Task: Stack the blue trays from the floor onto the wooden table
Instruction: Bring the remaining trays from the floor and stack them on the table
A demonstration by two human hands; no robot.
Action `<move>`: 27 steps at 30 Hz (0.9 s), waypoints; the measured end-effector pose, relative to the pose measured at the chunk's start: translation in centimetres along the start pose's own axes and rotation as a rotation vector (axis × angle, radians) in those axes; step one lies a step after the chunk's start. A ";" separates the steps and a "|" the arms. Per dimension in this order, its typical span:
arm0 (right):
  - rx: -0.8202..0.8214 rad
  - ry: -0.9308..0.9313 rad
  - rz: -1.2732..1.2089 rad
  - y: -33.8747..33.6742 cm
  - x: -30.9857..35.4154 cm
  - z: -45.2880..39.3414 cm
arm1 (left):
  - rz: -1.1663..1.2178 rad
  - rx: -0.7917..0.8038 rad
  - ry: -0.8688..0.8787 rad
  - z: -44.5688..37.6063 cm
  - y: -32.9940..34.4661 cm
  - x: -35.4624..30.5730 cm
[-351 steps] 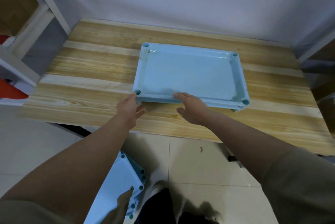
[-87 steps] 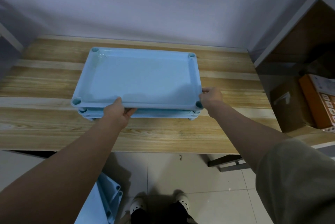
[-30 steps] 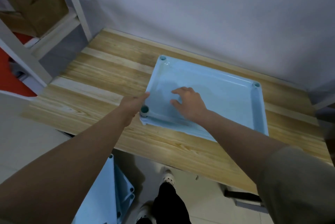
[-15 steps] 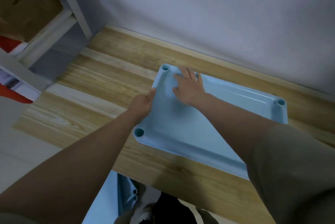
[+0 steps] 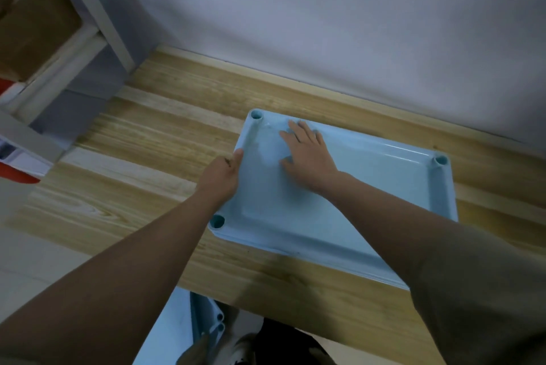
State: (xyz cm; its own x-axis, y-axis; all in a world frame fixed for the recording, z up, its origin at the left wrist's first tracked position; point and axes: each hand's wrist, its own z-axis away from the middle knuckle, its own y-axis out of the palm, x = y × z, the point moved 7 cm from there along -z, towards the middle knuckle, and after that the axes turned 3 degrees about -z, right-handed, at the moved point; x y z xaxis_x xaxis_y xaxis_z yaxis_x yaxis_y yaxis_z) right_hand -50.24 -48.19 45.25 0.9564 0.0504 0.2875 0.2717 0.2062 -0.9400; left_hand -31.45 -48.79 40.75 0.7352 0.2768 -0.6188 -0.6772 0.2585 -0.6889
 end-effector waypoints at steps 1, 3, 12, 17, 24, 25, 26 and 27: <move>-0.025 0.039 -0.019 0.0 -0.6 1.2 | -0.075 -0.052 0.003 0.3 -0.2 -0.2; -0.043 0.119 -0.016 0.5 -2.0 3.7 | -0.270 -0.177 0.063 1.4 -0.9 -1.5; -0.095 0.467 0.010 -0.6 -8.3 12.7 | -0.699 0.227 0.636 8.6 7.5 -9.9; -0.139 0.698 0.056 -2.0 -12.5 18.0 | -0.847 0.334 0.596 9.8 10.6 -9.9; -0.091 0.850 0.005 -0.1 -14.8 21.2 | -0.923 0.342 0.580 9.7 10.6 -10.2; -0.075 0.846 0.017 0.2 -15.0 21.1 | -0.925 0.343 0.578 9.8 10.6 -10.2; -0.060 0.846 0.028 0.4 -15.1 21.1 | -0.928 0.343 0.578 9.8 10.7 -10.1; -0.049 0.850 0.038 0.5 -15.2 21.0 | -0.929 0.343 0.578 9.9 10.7 -10.1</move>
State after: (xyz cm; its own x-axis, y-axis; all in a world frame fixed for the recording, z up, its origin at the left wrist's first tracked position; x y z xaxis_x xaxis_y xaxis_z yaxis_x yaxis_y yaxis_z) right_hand -66.91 -28.33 44.24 0.7148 -0.6983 0.0380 0.2232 0.1762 -0.9587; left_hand -46.42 -39.72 43.38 0.7997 -0.5967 -0.0671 0.2272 0.4041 -0.8860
